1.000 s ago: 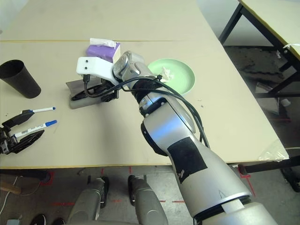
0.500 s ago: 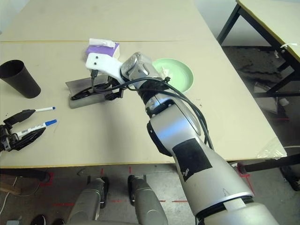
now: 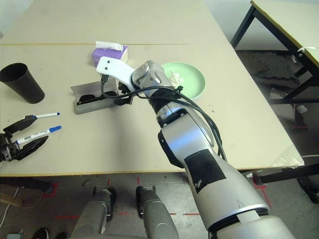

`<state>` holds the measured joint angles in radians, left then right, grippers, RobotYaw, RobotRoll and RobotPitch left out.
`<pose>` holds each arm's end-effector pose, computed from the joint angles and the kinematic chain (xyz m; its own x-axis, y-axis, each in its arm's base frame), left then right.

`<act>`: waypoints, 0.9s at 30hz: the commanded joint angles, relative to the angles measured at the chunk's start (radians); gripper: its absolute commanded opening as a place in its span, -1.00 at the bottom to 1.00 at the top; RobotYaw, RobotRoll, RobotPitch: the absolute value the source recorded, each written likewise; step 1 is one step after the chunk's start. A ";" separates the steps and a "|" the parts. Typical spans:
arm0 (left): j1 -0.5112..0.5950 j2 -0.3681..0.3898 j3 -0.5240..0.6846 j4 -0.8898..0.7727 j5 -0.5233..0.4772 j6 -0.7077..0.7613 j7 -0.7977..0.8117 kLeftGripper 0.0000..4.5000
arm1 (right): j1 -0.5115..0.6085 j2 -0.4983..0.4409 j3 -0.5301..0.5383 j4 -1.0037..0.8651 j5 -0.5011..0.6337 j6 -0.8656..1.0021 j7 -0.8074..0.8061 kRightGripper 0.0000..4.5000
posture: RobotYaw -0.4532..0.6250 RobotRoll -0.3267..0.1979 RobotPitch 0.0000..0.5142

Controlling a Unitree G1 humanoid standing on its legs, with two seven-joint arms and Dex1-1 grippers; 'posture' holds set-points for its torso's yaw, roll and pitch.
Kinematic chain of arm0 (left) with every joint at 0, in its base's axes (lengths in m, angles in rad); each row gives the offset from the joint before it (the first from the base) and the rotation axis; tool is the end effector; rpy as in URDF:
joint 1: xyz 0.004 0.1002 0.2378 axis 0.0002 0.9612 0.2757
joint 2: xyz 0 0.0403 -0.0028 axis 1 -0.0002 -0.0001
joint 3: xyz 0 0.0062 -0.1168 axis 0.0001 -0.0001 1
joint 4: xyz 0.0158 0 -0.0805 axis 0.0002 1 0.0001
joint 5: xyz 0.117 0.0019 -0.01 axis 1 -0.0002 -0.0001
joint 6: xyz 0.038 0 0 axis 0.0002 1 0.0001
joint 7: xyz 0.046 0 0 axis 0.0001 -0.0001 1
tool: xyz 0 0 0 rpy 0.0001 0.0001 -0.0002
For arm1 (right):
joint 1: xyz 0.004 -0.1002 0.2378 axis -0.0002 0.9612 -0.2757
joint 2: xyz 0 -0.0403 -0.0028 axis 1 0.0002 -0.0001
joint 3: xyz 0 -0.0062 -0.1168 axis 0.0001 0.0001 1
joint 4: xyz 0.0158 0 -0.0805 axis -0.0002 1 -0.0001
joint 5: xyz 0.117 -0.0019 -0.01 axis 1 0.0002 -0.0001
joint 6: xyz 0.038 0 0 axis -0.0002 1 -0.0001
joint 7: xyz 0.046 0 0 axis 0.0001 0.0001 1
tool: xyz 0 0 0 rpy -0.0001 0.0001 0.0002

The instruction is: Organize and tidy the items on the table.

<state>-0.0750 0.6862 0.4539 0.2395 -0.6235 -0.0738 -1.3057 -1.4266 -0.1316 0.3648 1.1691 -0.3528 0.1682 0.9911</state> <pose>0.2052 0.3746 0.1183 0.6692 -0.7356 0.1052 0.7101 0.6747 0.2012 0.4061 -0.0604 0.2442 0.4778 0.5859 -0.6546 -0.8573 0.1484 -0.4930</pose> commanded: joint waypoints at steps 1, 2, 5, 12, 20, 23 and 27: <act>-0.010 0.000 -0.011 0.016 0.013 -0.011 0.005 1.00 | 0.017 -0.018 -0.016 -0.026 0.018 0.012 0.012 0.99 | -0.06 0.25 -0.16; -0.020 -0.002 -0.014 0.021 0.017 -0.013 0.010 1.00 | 0.020 -0.031 -0.021 -0.037 0.023 0.019 0.020 0.99 | -0.06 0.25 -0.16; -0.048 -0.013 -0.022 0.036 0.030 -0.023 0.035 1.00 | 0.037 -0.071 -0.061 -0.098 0.068 0.057 0.063 0.99 | -0.08 0.25 -0.17; -0.071 -0.040 -0.040 0.058 0.065 -0.062 0.088 1.00 | 0.292 -0.245 -0.205 -0.631 0.286 0.339 0.238 0.99 | -0.11 0.25 -0.20; -0.102 -0.026 -0.065 0.148 0.139 -0.108 0.143 1.00 | 0.721 -0.408 -0.469 -1.207 0.613 0.563 0.245 0.99 | -0.20 0.25 -0.20; -0.131 -0.012 -0.079 0.191 0.185 -0.123 0.181 1.00 | 0.857 -0.444 -0.523 -1.265 0.659 0.510 0.221 0.99 | -0.22 0.25 -0.20; -0.180 0.003 -0.106 0.240 0.245 -0.132 0.245 1.00 | 0.978 -0.475 -0.605 -1.282 0.694 0.377 0.183 0.99 | -0.25 0.25 -0.20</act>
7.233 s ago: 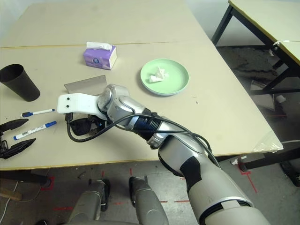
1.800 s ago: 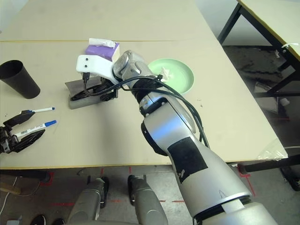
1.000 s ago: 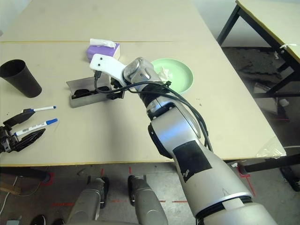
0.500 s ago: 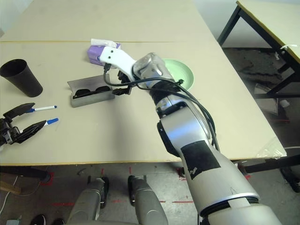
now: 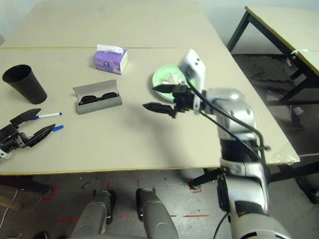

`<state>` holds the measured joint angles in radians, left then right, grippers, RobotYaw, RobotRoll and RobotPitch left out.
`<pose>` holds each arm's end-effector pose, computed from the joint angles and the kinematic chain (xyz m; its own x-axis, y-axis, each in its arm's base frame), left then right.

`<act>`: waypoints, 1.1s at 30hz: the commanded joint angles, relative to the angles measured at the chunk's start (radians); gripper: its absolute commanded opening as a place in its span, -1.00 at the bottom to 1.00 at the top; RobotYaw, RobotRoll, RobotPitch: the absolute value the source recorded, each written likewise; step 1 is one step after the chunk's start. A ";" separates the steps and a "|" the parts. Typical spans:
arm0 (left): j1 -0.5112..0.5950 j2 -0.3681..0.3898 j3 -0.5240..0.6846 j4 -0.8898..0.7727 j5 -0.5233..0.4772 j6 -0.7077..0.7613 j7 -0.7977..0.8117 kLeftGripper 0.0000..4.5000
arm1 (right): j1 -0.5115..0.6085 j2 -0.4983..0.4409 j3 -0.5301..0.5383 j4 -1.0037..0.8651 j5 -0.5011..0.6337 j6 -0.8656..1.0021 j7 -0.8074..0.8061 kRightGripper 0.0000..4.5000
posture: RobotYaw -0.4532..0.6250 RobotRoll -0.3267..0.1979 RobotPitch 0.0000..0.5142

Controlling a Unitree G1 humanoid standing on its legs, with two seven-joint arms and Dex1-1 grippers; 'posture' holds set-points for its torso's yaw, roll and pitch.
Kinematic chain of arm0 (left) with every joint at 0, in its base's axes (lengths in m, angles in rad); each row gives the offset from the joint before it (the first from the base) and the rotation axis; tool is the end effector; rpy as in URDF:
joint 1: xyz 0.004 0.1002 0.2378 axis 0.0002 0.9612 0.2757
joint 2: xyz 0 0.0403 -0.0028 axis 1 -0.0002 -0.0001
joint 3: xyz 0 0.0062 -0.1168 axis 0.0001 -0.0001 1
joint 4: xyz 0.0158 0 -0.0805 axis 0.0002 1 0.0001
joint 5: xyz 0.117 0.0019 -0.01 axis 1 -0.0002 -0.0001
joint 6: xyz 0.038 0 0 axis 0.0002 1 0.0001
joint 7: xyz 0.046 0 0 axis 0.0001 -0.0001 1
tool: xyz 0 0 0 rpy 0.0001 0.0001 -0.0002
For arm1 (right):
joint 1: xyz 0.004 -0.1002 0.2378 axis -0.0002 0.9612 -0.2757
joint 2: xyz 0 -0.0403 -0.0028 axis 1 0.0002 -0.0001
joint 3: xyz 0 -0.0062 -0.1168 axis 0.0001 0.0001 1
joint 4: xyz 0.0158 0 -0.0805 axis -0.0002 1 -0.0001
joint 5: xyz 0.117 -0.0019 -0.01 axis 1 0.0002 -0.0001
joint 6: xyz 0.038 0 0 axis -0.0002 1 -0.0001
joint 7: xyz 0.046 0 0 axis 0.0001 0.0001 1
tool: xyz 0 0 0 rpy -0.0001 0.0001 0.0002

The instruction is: Organize and tidy the items on the table.

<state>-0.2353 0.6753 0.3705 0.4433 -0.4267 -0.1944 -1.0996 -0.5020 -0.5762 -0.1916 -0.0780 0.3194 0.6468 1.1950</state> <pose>0.2366 0.3693 0.1110 0.8114 -0.5834 0.0372 0.5541 0.7879 0.2686 0.2873 -0.2580 0.1941 0.4805 0.8623 -0.1600 -0.8770 0.4737 -0.0808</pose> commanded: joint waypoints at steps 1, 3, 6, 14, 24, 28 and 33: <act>-0.031 0.016 -0.030 0.046 0.062 -0.013 0.055 1.00 | 0.086 -0.048 -0.053 -0.044 0.020 -0.142 -0.011 0.99 | -0.25 0.25 -0.20; -0.053 0.017 -0.039 0.059 0.077 -0.004 0.084 1.00 | 0.148 -0.086 -0.072 -0.061 0.088 -0.135 0.043 0.99 | -0.27 0.25 -0.20; -0.088 0.012 -0.050 0.076 0.093 0.013 0.136 1.00 | 0.235 -0.136 -0.092 -0.060 0.135 -0.172 0.095 0.99 | -0.31 0.25 -0.19; -0.161 0.001 -0.085 0.134 0.114 0.023 0.183 1.00 | 0.326 -0.190 -0.083 -0.013 0.196 -0.352 0.217 0.99 | -0.37 0.25 -0.19; -0.302 -0.048 -0.138 0.259 0.198 0.009 0.317 1.00 | 0.255 -0.146 -0.049 0.071 0.262 -0.444 0.275 0.99 | -0.38 0.25 -0.20; -0.344 -0.062 -0.136 0.318 0.217 -0.010 0.364 1.00 | 0.255 -0.147 -0.041 0.080 0.250 -0.470 0.250 0.99 | -0.40 0.25 -0.21; -0.397 -0.083 -0.143 0.390 0.230 -0.029 0.400 0.91 | 0.265 -0.151 -0.036 0.063 0.248 -0.477 0.218 1.00 | -0.43 0.25 -0.23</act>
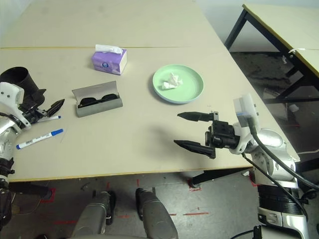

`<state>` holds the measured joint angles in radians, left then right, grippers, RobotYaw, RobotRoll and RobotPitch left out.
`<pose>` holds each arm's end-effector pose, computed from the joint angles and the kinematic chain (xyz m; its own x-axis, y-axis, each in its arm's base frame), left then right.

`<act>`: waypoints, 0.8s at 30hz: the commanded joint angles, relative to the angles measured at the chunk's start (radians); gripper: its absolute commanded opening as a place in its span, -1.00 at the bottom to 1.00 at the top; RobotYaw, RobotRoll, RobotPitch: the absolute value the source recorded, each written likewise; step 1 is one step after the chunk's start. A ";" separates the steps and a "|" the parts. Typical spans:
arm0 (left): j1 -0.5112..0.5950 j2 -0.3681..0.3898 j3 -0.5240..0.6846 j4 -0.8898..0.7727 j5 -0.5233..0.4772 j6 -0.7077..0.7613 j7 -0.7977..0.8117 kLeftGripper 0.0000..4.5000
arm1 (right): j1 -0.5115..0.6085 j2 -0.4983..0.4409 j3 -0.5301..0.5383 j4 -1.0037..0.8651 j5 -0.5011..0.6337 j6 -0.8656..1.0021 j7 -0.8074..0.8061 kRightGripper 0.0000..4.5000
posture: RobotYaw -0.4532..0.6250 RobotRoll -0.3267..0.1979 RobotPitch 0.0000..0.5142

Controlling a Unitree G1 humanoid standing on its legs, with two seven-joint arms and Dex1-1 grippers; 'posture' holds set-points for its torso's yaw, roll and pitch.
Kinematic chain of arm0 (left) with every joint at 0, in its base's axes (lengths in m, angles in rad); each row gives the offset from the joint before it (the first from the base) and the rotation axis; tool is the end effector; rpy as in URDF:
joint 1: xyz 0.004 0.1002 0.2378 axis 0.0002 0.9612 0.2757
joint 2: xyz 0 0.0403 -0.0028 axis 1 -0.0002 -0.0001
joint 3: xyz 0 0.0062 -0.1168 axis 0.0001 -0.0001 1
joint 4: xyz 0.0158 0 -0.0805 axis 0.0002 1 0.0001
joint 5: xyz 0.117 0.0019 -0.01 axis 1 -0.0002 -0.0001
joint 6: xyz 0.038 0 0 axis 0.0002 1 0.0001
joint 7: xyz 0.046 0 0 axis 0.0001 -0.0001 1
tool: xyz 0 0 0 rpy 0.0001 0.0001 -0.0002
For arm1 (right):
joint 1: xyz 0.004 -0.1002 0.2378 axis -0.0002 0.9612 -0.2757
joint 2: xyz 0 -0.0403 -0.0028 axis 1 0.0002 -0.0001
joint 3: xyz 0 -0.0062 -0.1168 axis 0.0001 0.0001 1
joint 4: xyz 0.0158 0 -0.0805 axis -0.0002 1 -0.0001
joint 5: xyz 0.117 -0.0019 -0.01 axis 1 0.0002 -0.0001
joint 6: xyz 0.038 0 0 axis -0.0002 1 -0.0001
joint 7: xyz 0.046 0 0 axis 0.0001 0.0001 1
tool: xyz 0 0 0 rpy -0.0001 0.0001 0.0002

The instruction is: Organize and tidy the items on the table.

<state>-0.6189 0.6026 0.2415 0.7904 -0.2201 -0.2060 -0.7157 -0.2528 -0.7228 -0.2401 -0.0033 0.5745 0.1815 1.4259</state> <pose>0.3129 0.3317 0.1229 0.9458 -0.3200 0.0554 0.2976 0.9223 0.2467 0.2537 -0.3069 0.1674 0.2941 0.9541 -0.0565 -0.9340 0.2744 -0.2287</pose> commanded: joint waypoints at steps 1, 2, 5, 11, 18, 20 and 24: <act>-0.022 -0.015 -0.017 0.055 0.027 -0.022 0.018 0.82 | 0.021 -0.006 0.014 -0.016 -0.008 -0.013 -0.017 1.00 | -0.44 0.25 -0.23; -0.031 -0.019 -0.019 0.066 0.031 -0.026 0.021 0.71 | 0.025 -0.007 0.016 -0.020 -0.008 -0.015 -0.020 1.00 | -0.44 0.25 -0.22; -0.058 -0.033 -0.023 0.097 0.039 -0.039 0.033 0.28 | 0.037 -0.010 0.014 -0.027 -0.005 -0.018 -0.034 1.00 | -0.46 0.25 -0.23; -0.082 -0.056 -0.034 0.126 0.043 -0.055 0.028 -0.66 | 0.049 -0.011 0.014 -0.050 -0.001 -0.016 -0.063 1.00 | -0.48 0.25 -0.25; -0.117 -0.070 -0.033 0.165 0.048 -0.075 0.051 -0.99 | 0.061 -0.017 0.006 -0.065 0.005 -0.016 -0.085 1.00 | -0.51 0.25 -0.28; -0.129 -0.073 -0.035 0.182 0.051 -0.078 0.056 -0.99 | 0.065 -0.021 0.001 -0.069 0.006 -0.015 -0.090 1.00 | -0.51 0.25 -0.29; -0.161 -0.084 -0.041 0.226 0.061 -0.091 0.066 -0.99 | 0.068 -0.029 -0.005 -0.078 0.009 -0.011 -0.104 1.00 | -0.53 0.25 -0.29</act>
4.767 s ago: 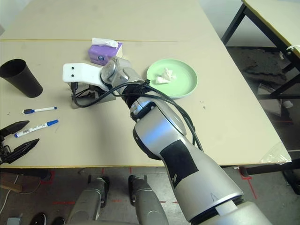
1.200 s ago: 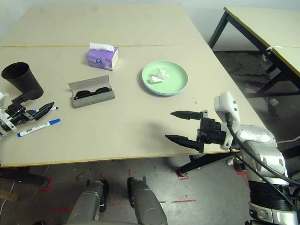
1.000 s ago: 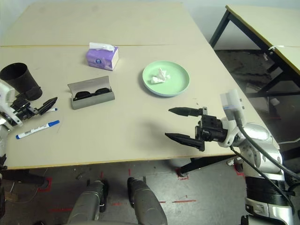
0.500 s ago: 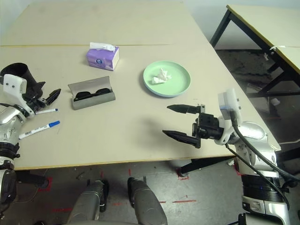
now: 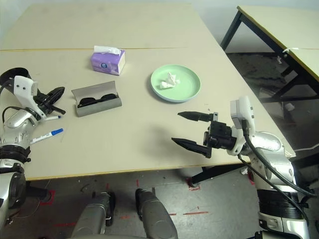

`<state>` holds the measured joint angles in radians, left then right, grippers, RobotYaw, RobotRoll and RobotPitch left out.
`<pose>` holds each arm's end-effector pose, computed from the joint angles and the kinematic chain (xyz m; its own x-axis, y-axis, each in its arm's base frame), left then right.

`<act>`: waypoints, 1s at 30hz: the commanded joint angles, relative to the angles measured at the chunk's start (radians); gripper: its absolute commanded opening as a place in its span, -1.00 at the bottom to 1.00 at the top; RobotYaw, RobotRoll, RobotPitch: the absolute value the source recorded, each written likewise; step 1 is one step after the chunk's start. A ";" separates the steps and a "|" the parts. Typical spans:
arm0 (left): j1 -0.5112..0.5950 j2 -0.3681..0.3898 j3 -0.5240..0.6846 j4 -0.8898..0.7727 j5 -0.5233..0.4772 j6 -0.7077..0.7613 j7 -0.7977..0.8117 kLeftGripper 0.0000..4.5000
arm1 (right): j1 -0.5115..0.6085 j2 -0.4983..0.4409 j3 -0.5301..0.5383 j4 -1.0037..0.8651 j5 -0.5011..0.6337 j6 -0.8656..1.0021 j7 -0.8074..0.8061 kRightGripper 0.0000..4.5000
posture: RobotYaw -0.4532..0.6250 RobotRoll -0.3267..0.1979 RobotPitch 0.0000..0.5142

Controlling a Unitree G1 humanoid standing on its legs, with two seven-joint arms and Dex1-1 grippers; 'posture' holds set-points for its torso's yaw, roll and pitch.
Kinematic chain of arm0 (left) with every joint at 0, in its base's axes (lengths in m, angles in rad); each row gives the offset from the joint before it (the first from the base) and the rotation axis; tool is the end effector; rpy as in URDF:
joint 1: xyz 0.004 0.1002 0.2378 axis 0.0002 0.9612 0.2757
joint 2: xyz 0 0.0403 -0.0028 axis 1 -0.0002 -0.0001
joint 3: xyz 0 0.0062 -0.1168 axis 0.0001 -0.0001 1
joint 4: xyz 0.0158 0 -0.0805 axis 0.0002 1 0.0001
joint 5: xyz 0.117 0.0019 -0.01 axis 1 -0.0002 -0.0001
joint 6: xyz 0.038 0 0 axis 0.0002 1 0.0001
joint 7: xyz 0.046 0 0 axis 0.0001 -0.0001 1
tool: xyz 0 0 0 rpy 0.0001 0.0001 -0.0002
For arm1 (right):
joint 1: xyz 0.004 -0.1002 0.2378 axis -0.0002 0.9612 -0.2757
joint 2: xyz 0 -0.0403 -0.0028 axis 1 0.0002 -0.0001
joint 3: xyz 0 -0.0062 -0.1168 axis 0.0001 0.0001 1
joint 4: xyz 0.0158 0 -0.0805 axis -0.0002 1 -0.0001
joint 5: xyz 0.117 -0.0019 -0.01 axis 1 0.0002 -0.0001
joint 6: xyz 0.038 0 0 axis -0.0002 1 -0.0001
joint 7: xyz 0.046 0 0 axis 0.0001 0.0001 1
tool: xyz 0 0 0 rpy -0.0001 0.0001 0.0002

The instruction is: Organize and tidy the items on the table.

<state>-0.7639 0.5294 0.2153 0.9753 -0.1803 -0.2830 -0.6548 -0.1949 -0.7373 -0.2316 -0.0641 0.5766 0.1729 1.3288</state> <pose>0.3397 0.3044 0.1211 0.9463 -0.3109 0.0882 0.2878 0.9349 0.2077 0.2446 -0.3032 0.1647 0.3602 0.9304 -0.0687 -0.9113 0.3351 -0.2393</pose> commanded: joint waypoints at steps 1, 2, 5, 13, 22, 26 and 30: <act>-0.024 -0.015 -0.018 0.053 0.025 -0.018 0.005 -0.99 | 0.011 -0.016 -0.014 -0.018 0.009 -0.002 -0.010 1.00 | -0.54 0.25 -0.29; -0.031 -0.019 -0.021 0.062 0.027 -0.022 0.004 -0.99 | 0.011 -0.018 -0.015 -0.021 0.010 -0.001 -0.014 1.00 | -0.54 0.25 -0.29; -0.051 -0.030 -0.026 0.091 0.037 -0.031 -0.001 -0.99 | 0.016 -0.024 -0.017 -0.027 0.017 0.002 -0.020 1.00 | -0.55 0.25 -0.30; -0.061 -0.037 -0.049 0.117 0.043 -0.051 -0.066 -0.99 | 0.029 -0.035 -0.021 -0.019 0.025 0.003 -0.022 1.00 | -0.57 0.25 -0.30; -0.013 -0.011 -0.057 0.084 0.037 -0.055 -0.173 -0.99 | 0.016 -0.042 -0.017 0.002 0.019 0.002 -0.023 1.00 | -0.55 0.25 -0.31; 0.003 0.003 -0.065 0.067 0.040 -0.055 -0.222 -0.99 | 0.005 -0.039 -0.011 0.011 0.016 0.002 -0.023 1.00 | -0.54 0.25 -0.30; 0.012 0.009 -0.075 0.052 0.040 -0.051 -0.260 -0.99 | 0.001 -0.037 -0.006 0.011 0.015 0.004 -0.026 1.00 | -0.54 0.25 -0.31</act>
<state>-0.7754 0.5356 0.1565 1.0371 -0.1555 -0.3354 -0.8909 -0.1943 -0.7682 -0.2411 -0.0551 0.5912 0.1741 1.3033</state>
